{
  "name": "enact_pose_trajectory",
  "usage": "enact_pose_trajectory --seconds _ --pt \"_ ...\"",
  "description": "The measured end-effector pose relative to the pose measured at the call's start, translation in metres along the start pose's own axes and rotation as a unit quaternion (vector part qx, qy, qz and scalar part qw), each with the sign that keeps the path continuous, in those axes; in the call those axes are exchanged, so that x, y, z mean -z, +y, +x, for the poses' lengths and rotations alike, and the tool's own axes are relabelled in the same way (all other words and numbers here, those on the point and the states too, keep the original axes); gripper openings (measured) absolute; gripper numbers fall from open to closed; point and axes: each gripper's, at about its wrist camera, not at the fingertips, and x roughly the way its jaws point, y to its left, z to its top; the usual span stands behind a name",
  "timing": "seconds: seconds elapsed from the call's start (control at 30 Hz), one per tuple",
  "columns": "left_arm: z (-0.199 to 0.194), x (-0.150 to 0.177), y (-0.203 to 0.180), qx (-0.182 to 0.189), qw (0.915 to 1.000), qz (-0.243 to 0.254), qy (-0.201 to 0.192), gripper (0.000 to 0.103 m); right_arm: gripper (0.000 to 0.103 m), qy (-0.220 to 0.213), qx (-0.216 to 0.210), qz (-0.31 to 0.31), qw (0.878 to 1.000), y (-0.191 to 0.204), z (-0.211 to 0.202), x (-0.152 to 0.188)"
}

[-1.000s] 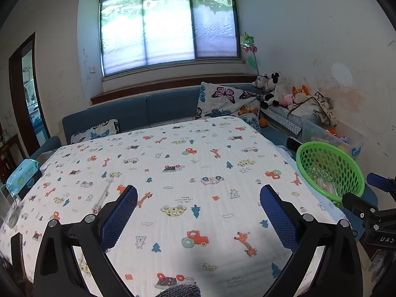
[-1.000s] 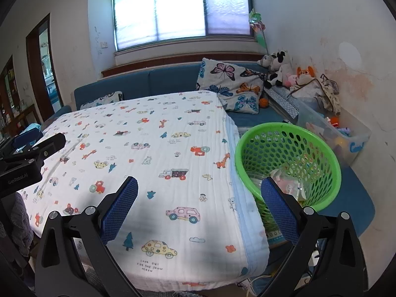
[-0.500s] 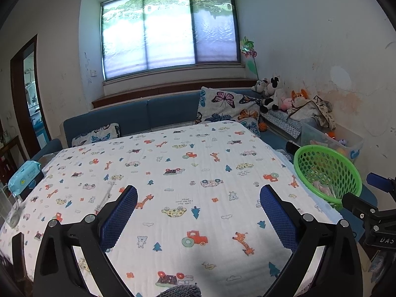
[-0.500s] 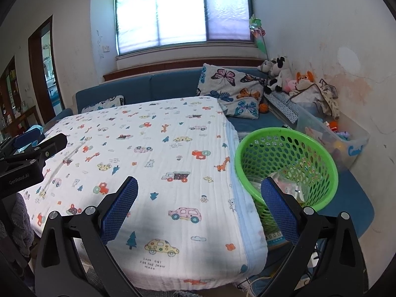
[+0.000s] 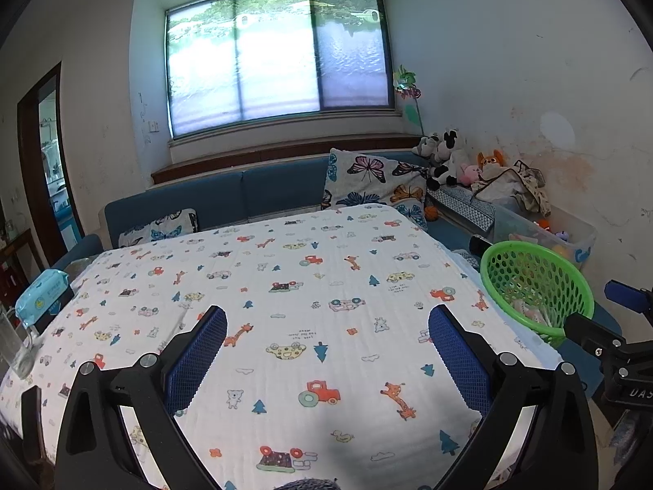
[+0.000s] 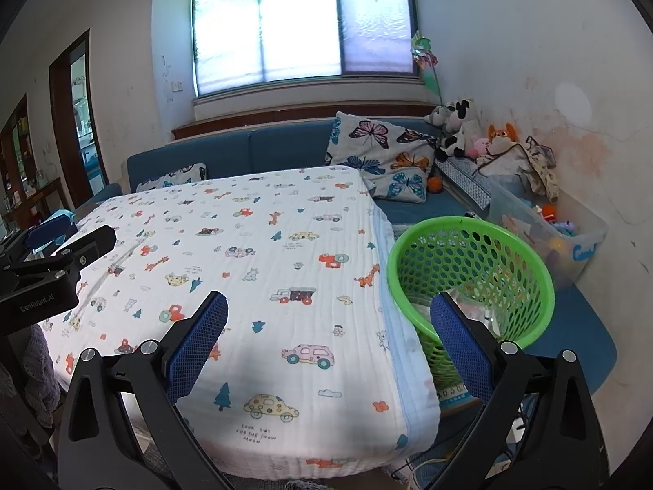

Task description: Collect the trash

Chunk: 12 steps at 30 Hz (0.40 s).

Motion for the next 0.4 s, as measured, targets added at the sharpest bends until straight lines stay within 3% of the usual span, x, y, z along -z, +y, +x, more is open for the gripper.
enact_pose_trajectory --seconds 0.4 --pt "-0.0029 0.0004 -0.0010 -0.003 1.0000 -0.003 -0.003 0.096 0.099 -0.003 -0.001 -0.001 1.000 0.0030 -0.0026 -0.0014"
